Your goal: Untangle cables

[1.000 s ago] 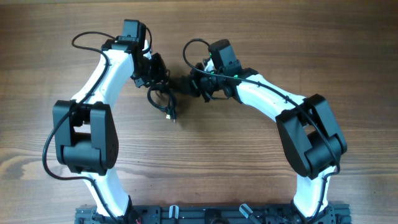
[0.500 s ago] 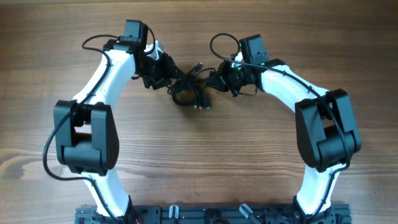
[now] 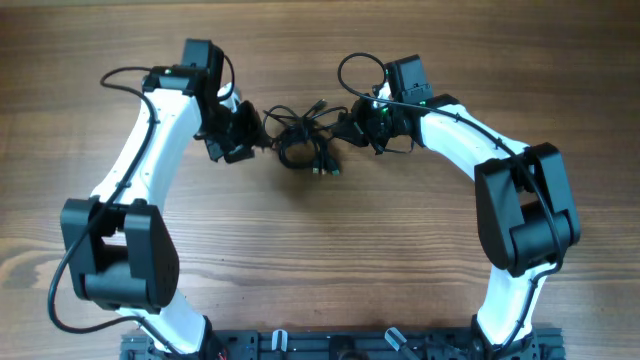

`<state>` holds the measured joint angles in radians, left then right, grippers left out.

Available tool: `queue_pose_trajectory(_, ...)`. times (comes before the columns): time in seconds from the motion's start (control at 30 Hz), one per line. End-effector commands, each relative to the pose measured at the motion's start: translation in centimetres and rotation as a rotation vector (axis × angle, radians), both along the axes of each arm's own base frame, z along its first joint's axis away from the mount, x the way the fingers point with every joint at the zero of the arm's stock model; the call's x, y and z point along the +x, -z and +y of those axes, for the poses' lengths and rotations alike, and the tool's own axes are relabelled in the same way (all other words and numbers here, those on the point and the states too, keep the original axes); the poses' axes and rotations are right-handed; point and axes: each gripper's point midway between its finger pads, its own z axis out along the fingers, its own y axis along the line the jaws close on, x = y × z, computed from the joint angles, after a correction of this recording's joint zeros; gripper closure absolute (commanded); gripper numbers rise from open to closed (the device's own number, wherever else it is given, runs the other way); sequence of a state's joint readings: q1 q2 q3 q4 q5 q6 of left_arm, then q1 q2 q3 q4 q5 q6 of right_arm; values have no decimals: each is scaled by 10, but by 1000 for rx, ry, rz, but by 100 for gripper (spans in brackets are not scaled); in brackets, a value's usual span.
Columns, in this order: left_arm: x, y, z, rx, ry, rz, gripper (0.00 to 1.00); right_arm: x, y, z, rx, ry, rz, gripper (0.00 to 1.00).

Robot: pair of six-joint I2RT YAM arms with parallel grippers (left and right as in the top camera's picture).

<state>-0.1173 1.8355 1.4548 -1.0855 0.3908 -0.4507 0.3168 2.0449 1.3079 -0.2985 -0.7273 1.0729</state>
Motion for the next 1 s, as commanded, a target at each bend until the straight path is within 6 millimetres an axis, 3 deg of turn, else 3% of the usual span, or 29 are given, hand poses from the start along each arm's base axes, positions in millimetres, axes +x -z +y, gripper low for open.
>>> queue_pose_trajectory(0.0,-8,29,1,13,125,-29,58,7,3,-6,-18,21,-10,96)
queue_pose_trajectory(0.27,25,53,-20,-11,234,-281,45,5,3,-5,-9,16,0,96)
queue_pose_trajectory(0.57,21,64,-32,-81,297,-343,45,-5,-5,4,64,-10,52,96)
queue_pose_trajectory(0.77,-1,45,-64,-298,552,-437,45,-2,-7,1,71,-7,46,96)
queue_pose_trajectory(0.97,-6,44,-66,-318,570,-437,43,2,-6,-8,70,17,54,96)
